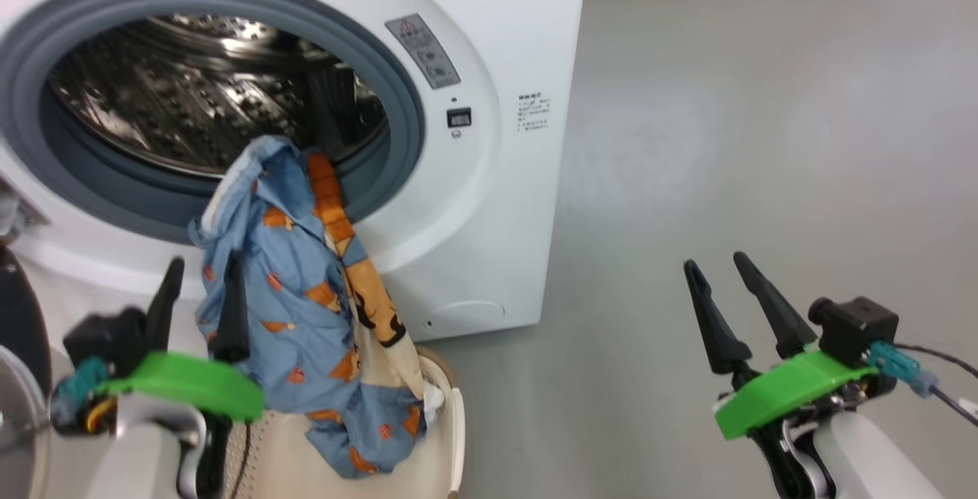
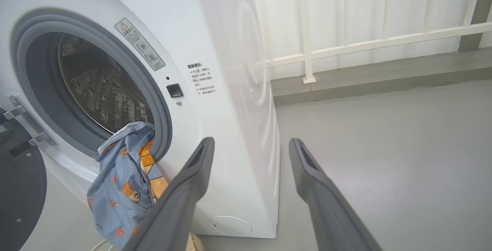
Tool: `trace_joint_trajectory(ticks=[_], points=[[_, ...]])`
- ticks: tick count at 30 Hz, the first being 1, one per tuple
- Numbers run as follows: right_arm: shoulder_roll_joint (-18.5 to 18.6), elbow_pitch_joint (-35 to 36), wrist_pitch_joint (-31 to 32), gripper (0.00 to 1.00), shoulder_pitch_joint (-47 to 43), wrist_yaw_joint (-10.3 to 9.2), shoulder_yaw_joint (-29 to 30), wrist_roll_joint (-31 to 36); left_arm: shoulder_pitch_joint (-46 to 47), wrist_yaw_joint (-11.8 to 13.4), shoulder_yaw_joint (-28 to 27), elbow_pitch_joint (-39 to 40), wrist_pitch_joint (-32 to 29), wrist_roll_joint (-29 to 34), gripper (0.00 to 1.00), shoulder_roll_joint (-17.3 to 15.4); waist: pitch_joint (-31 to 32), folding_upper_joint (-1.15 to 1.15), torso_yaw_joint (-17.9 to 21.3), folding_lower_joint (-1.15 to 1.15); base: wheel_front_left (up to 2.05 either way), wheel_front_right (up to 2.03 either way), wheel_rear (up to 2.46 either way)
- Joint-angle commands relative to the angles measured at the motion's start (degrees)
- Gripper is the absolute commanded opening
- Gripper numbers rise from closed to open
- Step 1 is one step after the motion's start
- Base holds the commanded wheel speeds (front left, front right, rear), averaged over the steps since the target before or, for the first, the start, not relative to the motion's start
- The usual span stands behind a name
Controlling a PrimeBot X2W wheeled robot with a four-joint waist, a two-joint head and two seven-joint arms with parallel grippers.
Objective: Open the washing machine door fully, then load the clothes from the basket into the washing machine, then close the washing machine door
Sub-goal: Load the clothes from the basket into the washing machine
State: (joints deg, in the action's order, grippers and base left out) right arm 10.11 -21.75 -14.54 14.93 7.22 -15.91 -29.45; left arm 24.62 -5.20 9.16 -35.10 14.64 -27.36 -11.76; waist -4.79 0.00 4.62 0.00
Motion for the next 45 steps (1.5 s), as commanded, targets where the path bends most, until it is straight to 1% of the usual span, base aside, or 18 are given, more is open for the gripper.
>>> trace_joint_trajectory(ticks=[1, 10, 18, 30, 45], points=[[0.8, 1.5, -0.5, 1.0, -0.9, 0.26, -0.4, -0.8, -0.9, 0.6, -2.1, 2.7, 0.4, 1.0, 1.0, -1.9, 1.7, 0.0, -0.6, 0.0, 0.0, 0.0, 0.0], [2.3, 2.6, -0.5, 1.0, -3.1, 0.26, 0.1, -0.6, -12.6, 3.6, -3.3, 13.5, 0.3, 1.8, 1.0, -1.8, 4.7, 0.0, -2.0, 0.0, 0.0, 0.0, 0.0], [3.1, 3.1, -0.5, 1.0, -3.5, 0.26, 0.3, -0.1, -17.1, 5.6, -3.1, 18.8, -1.1, 1.6, 1.0, -1.6, 5.3, 0.0, -3.3, 0.0, 0.0, 0.0, 0.0], [3.5, 3.0, -0.5, 1.0, -3.3, 0.26, -0.1, -0.1, -18.5, 6.7, -2.7, 21.0, -2.0, 0.9, 1.0, -1.3, 5.1, 0.0, -3.4, 0.0, 0.0, 0.0, 0.0], [3.0, 2.9, -0.5, 1.0, -3.0, 0.26, -0.4, -0.1, -18.6, 7.2, -2.4, 20.8, -3.1, -0.3, 1.0, -1.4, 4.0, 0.0, -2.5, 0.0, 0.0, 0.0, 0.0]])
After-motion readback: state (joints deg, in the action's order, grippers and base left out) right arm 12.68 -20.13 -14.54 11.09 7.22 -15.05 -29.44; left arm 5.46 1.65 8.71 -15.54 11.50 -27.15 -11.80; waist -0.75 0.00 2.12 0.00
